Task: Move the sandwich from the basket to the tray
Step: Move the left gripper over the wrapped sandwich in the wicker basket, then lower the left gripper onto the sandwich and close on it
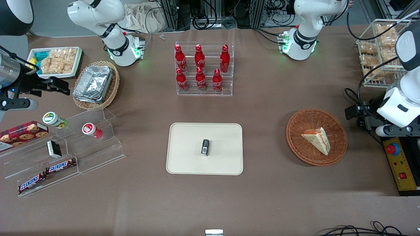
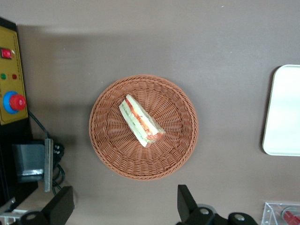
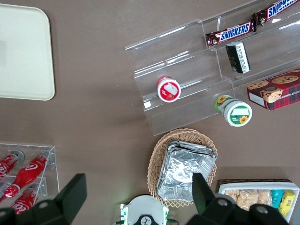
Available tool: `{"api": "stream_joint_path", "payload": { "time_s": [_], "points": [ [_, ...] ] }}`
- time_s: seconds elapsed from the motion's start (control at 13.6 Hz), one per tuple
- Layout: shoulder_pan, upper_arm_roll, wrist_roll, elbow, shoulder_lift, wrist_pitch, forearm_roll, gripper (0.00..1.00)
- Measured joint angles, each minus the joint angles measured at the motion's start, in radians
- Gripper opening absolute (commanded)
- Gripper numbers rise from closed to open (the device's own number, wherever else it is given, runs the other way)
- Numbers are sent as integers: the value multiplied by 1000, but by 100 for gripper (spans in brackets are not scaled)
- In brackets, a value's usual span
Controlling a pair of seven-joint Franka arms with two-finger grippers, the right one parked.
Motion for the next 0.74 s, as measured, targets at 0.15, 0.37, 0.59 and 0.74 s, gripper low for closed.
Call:
{"api": "stream_joint_path", "payload": {
  "time_s": [0.15,0.37,0.59,0.74],
  "points": [
    [0,1,-77,-7,15,-1,0,100],
    [12,2,-217,-82,28,94,0,100],
    [30,2,-399,-196,35,234,-1,100],
    [30,2,-512,-277,41,353,-1,100]
  ]
}}
